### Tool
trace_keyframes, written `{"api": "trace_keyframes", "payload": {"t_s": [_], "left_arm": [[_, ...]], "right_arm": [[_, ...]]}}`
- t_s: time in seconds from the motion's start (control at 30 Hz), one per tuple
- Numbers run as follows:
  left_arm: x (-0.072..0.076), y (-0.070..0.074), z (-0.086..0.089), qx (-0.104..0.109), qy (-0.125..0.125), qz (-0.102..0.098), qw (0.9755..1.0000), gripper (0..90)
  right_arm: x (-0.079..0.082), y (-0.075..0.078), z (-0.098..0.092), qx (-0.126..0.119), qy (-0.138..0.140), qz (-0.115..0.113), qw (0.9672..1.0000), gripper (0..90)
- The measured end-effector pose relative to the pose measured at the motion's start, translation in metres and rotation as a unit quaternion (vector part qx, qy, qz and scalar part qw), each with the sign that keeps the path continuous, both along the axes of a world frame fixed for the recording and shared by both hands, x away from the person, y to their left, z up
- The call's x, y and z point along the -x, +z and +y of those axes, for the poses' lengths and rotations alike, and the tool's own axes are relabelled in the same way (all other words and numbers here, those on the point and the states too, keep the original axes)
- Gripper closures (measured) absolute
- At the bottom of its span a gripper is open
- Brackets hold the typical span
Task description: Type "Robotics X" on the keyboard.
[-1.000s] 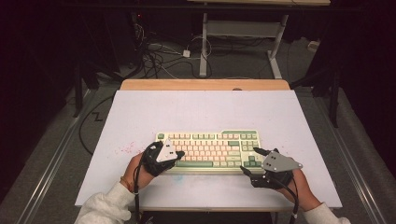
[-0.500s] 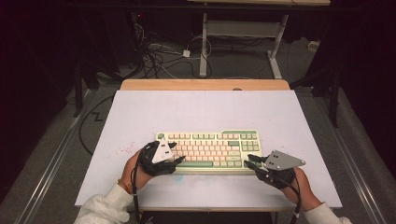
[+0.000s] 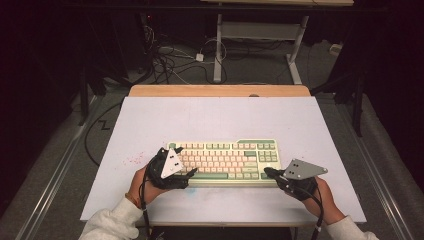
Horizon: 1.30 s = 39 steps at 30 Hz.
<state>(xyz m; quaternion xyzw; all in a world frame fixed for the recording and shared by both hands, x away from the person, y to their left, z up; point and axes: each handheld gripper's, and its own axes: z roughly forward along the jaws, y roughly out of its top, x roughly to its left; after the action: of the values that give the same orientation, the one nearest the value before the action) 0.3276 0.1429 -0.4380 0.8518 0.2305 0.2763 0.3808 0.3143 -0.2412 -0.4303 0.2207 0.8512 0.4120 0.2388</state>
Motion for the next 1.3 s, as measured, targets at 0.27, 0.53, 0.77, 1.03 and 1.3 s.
{"api": "trace_keyframes", "payload": {"t_s": [0.27,0.53,0.77,1.03,1.3], "left_arm": [[0.006,0.000,0.010,-0.001,0.013,-0.002,0.9999,17.2],[0.009,-0.003,0.024,0.003,0.022,0.005,0.9997,17.1],[0.014,-0.007,0.032,-0.004,0.025,0.012,0.9996,17.2],[0.016,-0.009,0.036,-0.006,0.026,0.018,0.9995,17.3],[0.017,0.000,0.042,0.007,-0.010,0.025,0.9996,56.4]], "right_arm": [[-0.010,0.004,0.004,0.009,-0.006,0.010,0.9999,90.0],[-0.022,0.003,0.020,0.019,0.001,0.021,0.9996,90.0],[-0.031,-0.006,0.035,0.039,0.005,0.037,0.9985,90.0],[-0.038,-0.015,0.043,0.057,0.001,0.048,0.9972,90.0],[-0.039,-0.024,0.044,0.064,-0.006,0.057,0.9963,90.0]]}}
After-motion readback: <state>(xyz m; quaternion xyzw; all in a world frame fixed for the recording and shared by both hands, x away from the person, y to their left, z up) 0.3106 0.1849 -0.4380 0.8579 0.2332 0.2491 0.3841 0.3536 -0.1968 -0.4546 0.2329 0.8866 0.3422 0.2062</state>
